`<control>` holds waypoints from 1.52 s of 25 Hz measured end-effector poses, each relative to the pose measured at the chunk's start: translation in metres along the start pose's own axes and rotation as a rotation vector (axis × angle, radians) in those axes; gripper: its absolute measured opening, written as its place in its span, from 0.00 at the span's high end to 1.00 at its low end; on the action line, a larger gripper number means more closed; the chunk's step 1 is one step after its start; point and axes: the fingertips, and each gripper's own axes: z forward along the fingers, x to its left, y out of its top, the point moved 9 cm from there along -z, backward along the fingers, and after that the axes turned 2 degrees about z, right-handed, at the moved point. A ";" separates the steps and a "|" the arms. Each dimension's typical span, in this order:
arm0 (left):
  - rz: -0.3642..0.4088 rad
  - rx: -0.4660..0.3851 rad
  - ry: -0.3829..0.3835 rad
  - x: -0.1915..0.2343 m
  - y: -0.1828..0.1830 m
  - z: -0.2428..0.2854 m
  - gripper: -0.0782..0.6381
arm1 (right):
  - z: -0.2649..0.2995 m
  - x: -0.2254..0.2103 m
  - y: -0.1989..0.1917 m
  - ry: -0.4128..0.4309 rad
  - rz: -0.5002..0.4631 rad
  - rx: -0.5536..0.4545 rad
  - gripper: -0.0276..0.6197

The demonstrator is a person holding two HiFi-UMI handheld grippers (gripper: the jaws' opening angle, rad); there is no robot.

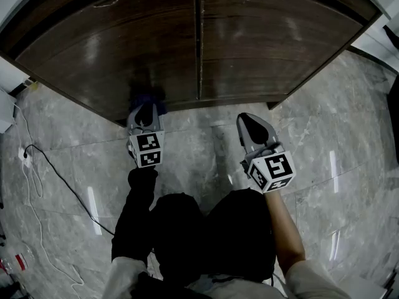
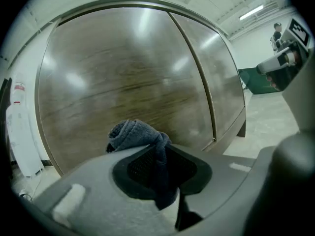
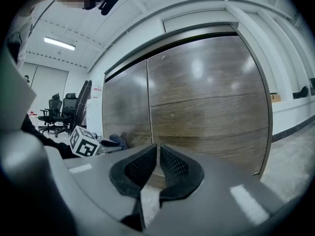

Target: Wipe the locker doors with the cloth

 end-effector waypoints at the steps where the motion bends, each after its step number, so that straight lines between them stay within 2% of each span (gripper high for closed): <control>1: -0.002 0.011 -0.007 -0.002 -0.004 0.002 0.80 | 0.000 0.000 0.000 -0.001 0.001 0.001 0.92; 9: 0.005 0.077 -0.062 -0.018 -0.032 0.017 0.80 | 0.001 -0.001 -0.003 0.001 0.001 0.007 0.92; 16: 0.025 0.059 -0.092 -0.023 -0.017 0.015 0.80 | -0.001 0.000 -0.002 0.000 0.004 0.003 0.92; 23: 0.046 -0.033 -0.080 -0.016 0.036 0.001 0.80 | -0.002 0.000 0.000 0.003 0.011 -0.010 0.92; 38: 0.028 -0.247 -0.032 0.009 0.164 -0.038 0.80 | -0.007 -0.002 0.002 0.004 0.032 -0.039 0.92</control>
